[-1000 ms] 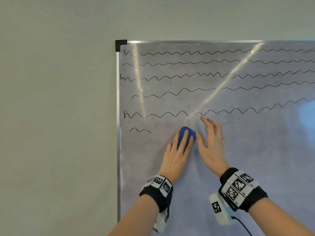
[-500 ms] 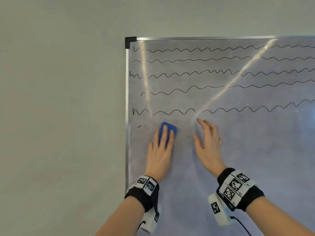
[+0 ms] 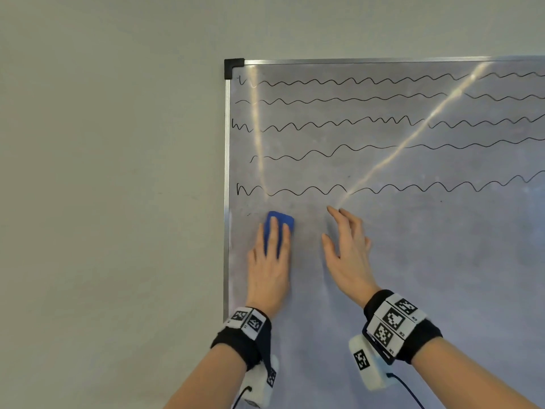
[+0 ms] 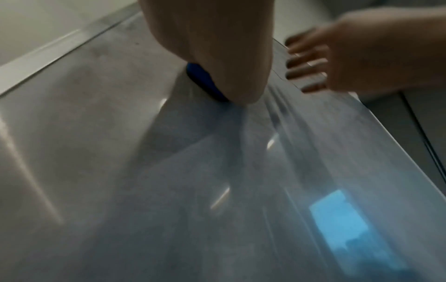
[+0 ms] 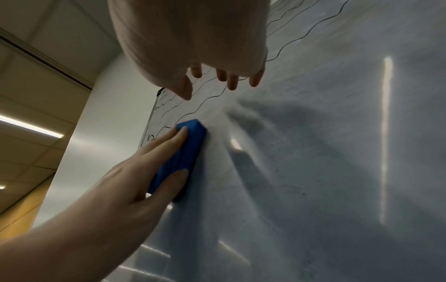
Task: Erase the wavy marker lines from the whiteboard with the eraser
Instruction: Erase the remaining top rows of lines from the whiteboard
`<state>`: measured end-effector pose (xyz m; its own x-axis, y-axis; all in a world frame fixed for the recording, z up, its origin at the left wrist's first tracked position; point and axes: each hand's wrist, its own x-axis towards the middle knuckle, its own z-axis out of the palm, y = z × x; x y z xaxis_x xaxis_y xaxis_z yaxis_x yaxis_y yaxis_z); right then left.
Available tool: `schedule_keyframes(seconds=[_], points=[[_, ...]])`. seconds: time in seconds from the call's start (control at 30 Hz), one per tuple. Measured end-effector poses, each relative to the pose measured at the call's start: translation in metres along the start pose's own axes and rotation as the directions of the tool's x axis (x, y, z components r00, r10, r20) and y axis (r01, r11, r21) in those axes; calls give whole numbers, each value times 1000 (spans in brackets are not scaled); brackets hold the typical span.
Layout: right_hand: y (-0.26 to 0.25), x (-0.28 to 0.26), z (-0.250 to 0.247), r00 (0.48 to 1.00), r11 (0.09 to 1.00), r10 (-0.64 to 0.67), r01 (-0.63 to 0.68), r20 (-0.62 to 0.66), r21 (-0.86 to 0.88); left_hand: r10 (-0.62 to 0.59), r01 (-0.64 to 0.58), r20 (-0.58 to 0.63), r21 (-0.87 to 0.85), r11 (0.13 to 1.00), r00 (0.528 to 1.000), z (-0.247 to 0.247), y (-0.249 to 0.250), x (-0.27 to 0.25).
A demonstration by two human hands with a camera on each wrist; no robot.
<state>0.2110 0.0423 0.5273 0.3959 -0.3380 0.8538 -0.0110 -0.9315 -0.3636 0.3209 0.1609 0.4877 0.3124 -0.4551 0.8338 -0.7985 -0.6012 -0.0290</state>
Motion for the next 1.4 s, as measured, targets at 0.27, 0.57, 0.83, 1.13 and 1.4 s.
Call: schedule_keyframes(seconds=[0.27, 0.57, 0.83, 1.13, 1.4], points=[[-1, 1, -1, 1000, 1000, -14, 15, -11, 23, -55, 55, 0, 65, 996, 998, -9, -42, 2], [-5, 0, 1, 1000, 999, -22, 22, -1, 26, 151, -153, 28, 54, 987, 988, -1, -12, -1], [-7, -3, 7, 1000, 999, -18, 18, 13, 50, -132, 132, -1, 39, 990, 991, 0, -38, -17], [-13, 7, 10, 999, 995, -47, 48, -18, 89, -152, 160, -76, 117, 980, 986, -28, -56, 61], [-12, -4, 20, 998, 995, -67, 67, -4, 71, -62, 67, -61, 96, 993, 996, -6, -41, 14]])
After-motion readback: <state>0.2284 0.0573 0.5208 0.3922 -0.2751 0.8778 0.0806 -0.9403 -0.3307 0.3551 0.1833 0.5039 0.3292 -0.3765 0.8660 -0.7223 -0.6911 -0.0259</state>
